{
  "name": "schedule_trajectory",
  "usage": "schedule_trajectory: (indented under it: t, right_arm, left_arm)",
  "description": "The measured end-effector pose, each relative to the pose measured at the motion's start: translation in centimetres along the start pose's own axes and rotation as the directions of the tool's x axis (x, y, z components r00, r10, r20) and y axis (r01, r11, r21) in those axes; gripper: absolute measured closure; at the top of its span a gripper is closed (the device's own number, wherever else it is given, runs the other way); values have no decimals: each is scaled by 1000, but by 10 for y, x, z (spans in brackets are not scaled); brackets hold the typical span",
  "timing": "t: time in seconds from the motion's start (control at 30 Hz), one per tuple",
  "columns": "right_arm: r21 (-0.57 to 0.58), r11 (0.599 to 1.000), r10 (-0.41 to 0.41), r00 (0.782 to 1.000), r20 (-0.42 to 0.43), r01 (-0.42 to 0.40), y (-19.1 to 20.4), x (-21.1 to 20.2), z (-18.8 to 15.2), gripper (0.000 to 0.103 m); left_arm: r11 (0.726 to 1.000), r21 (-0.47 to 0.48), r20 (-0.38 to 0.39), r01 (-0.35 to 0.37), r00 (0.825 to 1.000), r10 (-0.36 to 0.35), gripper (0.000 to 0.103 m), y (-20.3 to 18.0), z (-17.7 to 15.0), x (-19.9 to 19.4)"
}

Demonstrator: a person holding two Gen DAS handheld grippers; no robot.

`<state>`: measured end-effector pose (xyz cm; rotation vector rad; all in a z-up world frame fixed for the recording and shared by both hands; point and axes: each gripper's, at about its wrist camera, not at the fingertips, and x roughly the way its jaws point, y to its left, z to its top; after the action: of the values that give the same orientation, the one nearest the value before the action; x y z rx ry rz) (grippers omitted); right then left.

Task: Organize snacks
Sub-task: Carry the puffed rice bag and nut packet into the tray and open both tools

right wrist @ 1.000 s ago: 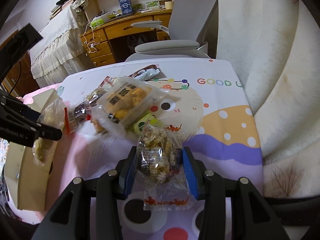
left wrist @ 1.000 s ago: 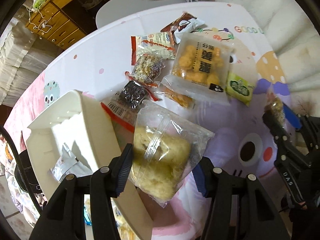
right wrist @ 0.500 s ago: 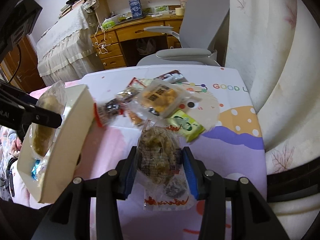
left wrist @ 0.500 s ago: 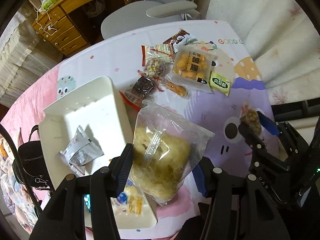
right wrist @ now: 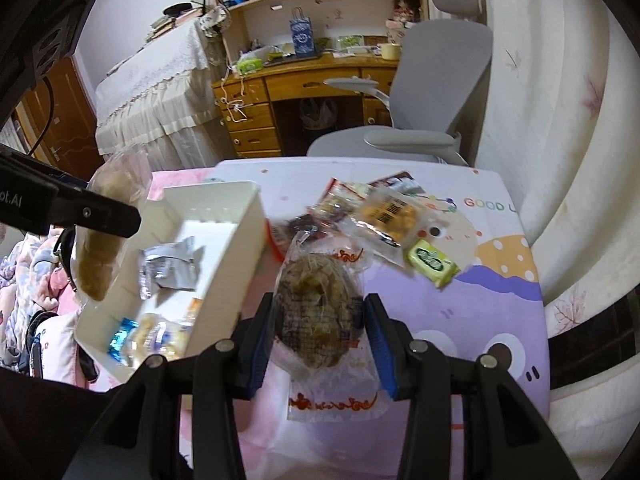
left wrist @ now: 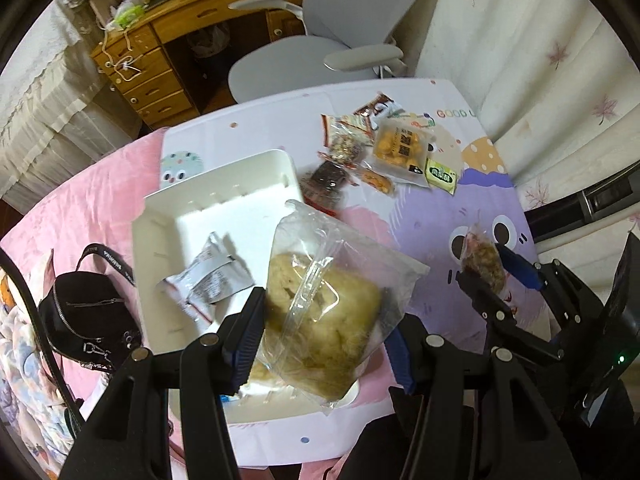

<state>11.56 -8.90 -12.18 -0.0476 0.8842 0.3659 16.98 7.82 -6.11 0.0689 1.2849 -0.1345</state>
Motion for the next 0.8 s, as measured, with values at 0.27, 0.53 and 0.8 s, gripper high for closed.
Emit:
schedule_trajectory:
  t: [0.27,0.53,0.8]
  right_arm:
    - [-53,998,29,999,42,-27,57,-20,2,59]
    - [-107,993,64,996,59,-57,112,-27,2,59]
    - [-131,987,97,993,63,-88,158,-22,3,59]
  left_arm:
    - [999,-40,65,7,998,-4,49,45,-28,-27]
    - [996,-79,126,35,992,-25,49,92,-52,-45]
    - [995,-89,136,53,990,-41,49,131,-70,-49]
